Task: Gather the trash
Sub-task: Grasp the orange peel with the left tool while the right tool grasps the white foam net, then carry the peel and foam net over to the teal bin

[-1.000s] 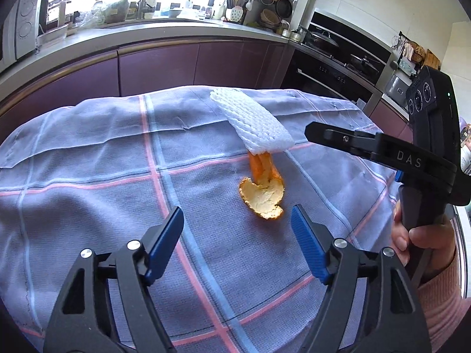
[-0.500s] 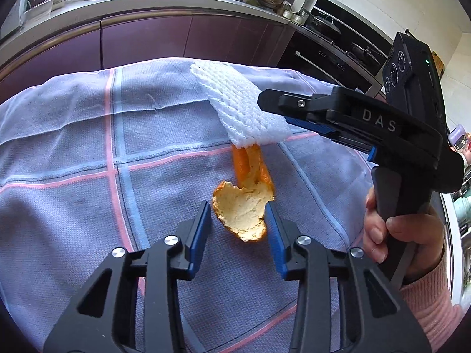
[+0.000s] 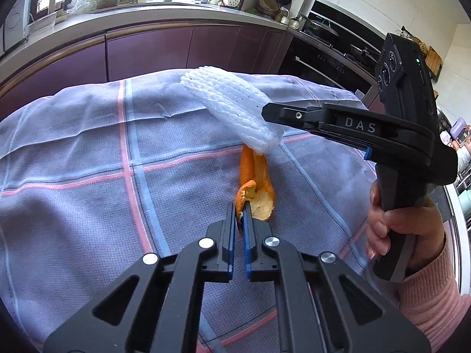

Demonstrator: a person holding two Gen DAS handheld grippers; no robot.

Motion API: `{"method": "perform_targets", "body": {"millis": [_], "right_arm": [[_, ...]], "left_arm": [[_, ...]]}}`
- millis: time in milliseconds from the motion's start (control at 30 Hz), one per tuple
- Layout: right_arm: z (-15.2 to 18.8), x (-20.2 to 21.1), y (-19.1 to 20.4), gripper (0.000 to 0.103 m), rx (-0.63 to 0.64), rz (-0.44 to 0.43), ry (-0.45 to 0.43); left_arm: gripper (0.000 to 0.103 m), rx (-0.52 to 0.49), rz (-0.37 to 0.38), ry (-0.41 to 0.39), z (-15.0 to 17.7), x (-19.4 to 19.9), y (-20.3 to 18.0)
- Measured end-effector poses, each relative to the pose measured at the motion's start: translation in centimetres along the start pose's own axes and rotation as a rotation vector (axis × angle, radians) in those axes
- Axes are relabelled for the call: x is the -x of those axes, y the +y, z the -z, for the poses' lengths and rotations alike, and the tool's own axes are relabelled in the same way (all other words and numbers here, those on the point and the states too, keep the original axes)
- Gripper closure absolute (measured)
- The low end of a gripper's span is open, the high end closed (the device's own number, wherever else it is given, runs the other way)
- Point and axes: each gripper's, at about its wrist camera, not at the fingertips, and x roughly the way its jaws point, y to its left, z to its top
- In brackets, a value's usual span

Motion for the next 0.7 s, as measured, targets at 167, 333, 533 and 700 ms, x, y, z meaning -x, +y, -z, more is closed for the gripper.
{"method": "perform_targets", "body": {"millis": [167,333,533,700], "right_arm": [[0.5,1.9,0.6,0.091,0.003,-0.03,-0.038],[1.5,4.0,1.6,0.091,0.008,-0.063,-0.073],[3.2,5.5,3.6,0.091,0.034,-0.095,-0.082],[4.7,5.8,5.1,0.091,0.051,-0.124,-0.069]], "left_arm": [[0.098,-0.003,-0.019,-0.041,0.9,2.8,1.5],[0.098,-0.003,-0.031,-0.079,2.3,5.6,2.7],[0.098,0.018,-0.049,-0.105,4.9,8.8,4.7],[0.098,0.041,-0.076,-0.138,6.6,11.3,6.4]]}}
